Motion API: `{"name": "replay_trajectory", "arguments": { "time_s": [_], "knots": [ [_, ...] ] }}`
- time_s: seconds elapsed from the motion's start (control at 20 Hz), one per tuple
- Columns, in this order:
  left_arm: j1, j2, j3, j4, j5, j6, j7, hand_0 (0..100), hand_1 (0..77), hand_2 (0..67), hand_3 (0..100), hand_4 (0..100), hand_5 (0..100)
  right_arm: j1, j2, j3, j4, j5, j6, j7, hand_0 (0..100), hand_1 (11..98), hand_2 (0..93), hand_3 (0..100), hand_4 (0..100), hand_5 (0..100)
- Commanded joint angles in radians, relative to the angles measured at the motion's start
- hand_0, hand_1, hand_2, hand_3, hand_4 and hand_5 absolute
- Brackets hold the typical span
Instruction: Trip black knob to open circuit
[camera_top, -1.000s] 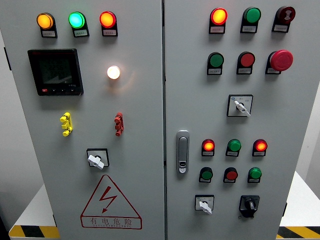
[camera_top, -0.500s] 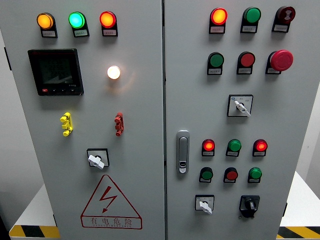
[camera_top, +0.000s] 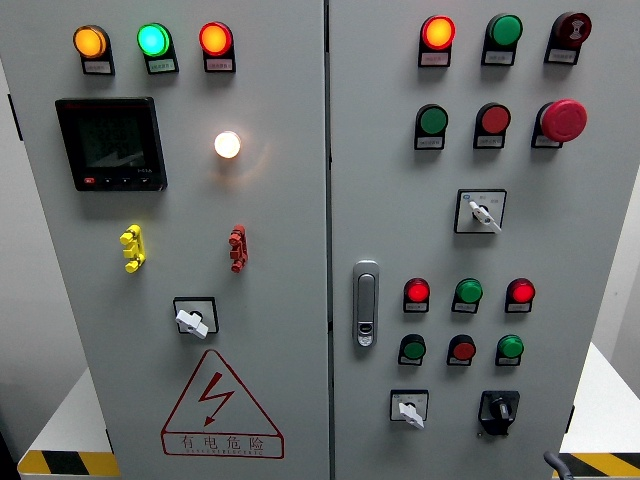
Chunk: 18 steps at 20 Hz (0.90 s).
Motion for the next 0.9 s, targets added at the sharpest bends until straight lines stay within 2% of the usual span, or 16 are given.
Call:
{"name": "replay_trajectory", "arguments": {
  "time_s": [0.0,0.3,0.6,0.85],
  "knots": [
    [0.000,0.000,0.000,0.000,0.000,0.000,0.000,0,0.0,19.5,26,10,9,0.028,0.0000,-0.011,-0.009,0.000,-0.005,-0.012,100,64.0,0.0,96,100,100],
    [0.000,0.000,0.000,0.000,0.000,0.000,0.000,0,0.0,19.4,26,10,9,0.047,0.0000,-0.022,-0.017,-0.002,-0.005,-0.025,100,64.6,0.0,96,100,100],
    [0.000,0.000,0.000,0.000,0.000,0.000,0.000,0,0.0,19.5,26,10,9,0.097,0.0000,-0.023,-0.060,0.000,-0.005,-0.032,100,64.4,0.0,96,100,100],
    [0.000,0.000,0.000,0.000,0.000,0.000,0.000,0,0.0,19.5,26,10,9,0.114,0.0000,-0.025,-0.086,0.006,-0.005,-0.032,100,63.3,0.0,96,100,100]
  ]
}}
